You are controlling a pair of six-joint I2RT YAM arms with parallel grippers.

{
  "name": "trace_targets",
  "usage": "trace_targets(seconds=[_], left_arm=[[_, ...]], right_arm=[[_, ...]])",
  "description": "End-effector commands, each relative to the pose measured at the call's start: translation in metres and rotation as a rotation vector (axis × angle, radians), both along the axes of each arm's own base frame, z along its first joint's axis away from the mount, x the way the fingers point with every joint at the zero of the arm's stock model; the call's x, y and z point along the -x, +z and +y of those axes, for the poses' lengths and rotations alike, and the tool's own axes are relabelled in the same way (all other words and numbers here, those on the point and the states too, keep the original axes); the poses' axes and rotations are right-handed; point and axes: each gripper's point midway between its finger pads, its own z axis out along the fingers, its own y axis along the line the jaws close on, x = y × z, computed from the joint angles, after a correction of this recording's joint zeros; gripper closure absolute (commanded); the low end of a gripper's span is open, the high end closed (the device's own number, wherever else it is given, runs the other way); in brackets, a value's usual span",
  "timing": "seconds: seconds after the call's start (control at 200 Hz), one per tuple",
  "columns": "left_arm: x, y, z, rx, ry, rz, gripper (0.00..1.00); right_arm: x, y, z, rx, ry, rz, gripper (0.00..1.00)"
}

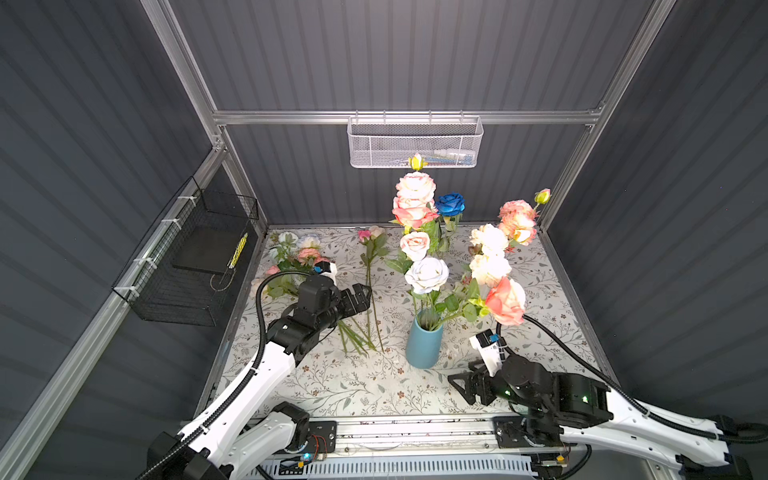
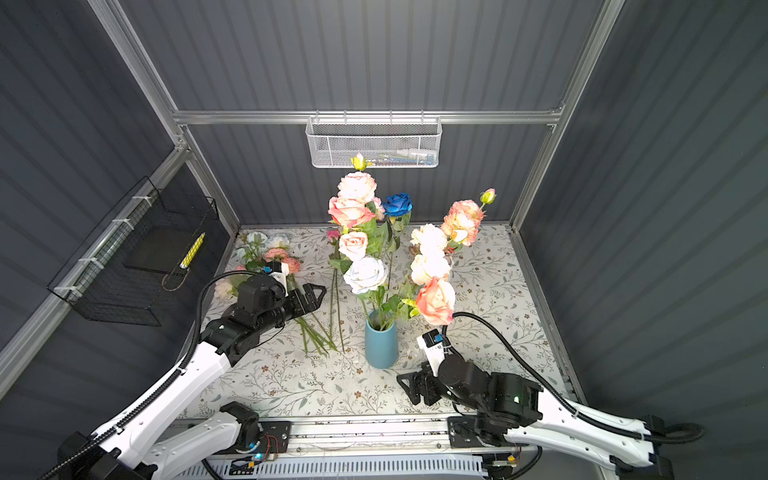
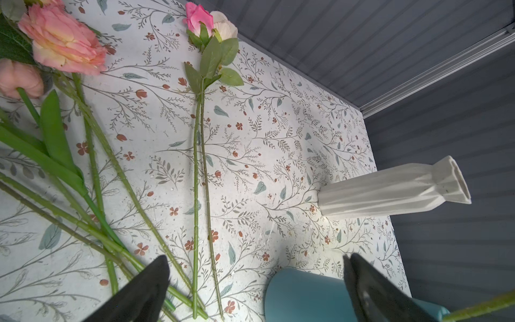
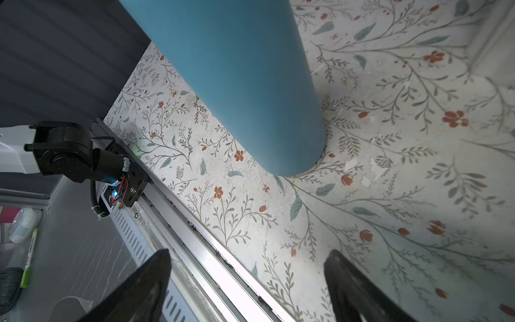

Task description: Arrange the flowers into the vase

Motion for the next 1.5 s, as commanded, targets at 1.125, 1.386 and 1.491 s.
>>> trace_targets(seconds=[1.125, 1.386, 1.491], left_arm=[[-0.007, -0.108, -0.086, 0.011, -0.244, 0.361, 0.08], [-0.008, -0.104, -0.094, 0.013, -0.265, 0.358, 0.09], [-0.006, -0.105, -0.096, 0.014, -0.273, 0.364, 0.09]], right_arm=[[-0.05, -0.085, 0.037, 0.006, -0.091, 0.118, 0.2], [-0.064, -0.087, 0.039, 0.0, -0.129, 0.094, 0.2], [-0.07, -0.086, 0.039, -0.008, -0.151, 0.083, 0.21]])
